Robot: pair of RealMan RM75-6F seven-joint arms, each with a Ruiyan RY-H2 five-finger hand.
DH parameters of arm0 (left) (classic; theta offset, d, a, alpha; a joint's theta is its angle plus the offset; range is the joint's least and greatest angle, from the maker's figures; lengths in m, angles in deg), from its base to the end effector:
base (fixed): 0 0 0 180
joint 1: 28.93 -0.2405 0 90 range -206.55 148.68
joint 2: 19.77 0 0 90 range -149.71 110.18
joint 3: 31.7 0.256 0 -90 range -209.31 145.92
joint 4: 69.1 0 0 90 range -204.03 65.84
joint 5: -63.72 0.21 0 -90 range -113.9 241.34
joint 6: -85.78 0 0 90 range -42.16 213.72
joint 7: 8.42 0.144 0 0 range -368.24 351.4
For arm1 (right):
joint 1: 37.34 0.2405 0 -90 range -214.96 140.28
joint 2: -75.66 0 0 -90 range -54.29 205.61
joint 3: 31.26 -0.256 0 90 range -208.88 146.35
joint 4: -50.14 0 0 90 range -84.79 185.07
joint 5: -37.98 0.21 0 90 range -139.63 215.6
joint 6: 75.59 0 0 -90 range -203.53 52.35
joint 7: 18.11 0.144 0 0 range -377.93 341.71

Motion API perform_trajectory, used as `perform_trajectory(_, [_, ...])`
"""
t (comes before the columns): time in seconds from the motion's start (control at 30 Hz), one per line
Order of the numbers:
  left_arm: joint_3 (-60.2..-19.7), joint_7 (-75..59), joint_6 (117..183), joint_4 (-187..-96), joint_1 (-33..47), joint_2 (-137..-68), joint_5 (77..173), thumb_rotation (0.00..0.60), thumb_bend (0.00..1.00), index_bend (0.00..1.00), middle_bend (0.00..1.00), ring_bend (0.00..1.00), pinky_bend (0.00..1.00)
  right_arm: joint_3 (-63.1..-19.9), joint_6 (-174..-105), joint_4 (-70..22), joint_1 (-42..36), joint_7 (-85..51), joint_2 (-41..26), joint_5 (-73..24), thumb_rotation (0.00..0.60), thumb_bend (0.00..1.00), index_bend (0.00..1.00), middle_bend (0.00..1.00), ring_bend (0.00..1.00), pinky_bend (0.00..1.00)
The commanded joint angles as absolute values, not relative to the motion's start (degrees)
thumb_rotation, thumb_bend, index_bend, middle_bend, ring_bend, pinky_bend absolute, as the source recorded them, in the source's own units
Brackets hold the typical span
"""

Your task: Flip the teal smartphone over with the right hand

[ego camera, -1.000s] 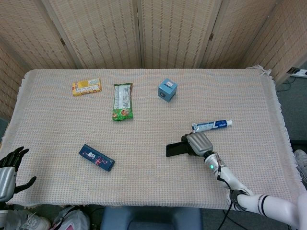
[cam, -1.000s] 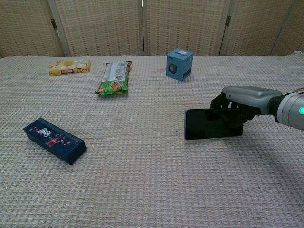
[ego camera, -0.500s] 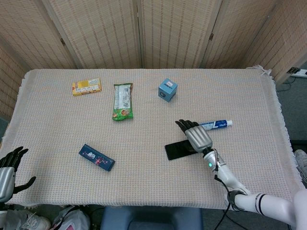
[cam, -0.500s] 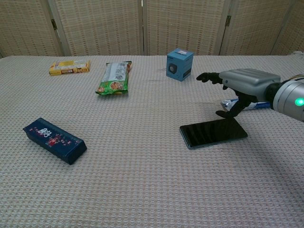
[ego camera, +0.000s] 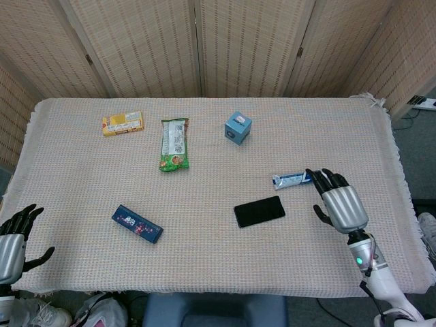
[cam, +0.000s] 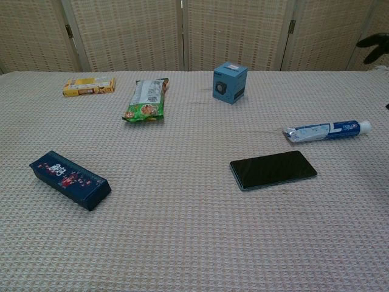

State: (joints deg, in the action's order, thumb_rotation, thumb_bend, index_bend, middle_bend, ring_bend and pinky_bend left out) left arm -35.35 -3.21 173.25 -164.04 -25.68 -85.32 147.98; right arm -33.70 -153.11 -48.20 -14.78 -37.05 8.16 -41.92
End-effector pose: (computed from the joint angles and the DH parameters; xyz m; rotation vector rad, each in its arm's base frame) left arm -0.3055 0.1743 0.1560 -1.3238 -0.8795 -0.8874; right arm -0.2358 -0.2589 0.1164 1.6359 -0.7057 0.8761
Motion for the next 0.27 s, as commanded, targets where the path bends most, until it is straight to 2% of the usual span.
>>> perform_trajectory(0.03, [-35.5, -2.5, 173.8, -164.8, -25.6, -85.5, 148.4, 0.600, 0.21, 0.17, 0.12, 0.15, 0.23, -29.9, -160.0, -50.9, -21.1, -32.2, 13.6, -47.1, 0.600, 0.28, 0.08, 0.20, 0.12, 0.23])
perform_trajectory(0.27, [-35.6, -0.7, 174.5, -166.9, -25.4, -85.8, 149.4, 0.600, 0.21, 0.17, 0.12, 0.15, 0.23, -27.2, -167.1, -50.9, -27.7, -26.8, 17.1, -51.6, 0.600, 0.28, 0.10, 0.23, 0.12, 0.23])
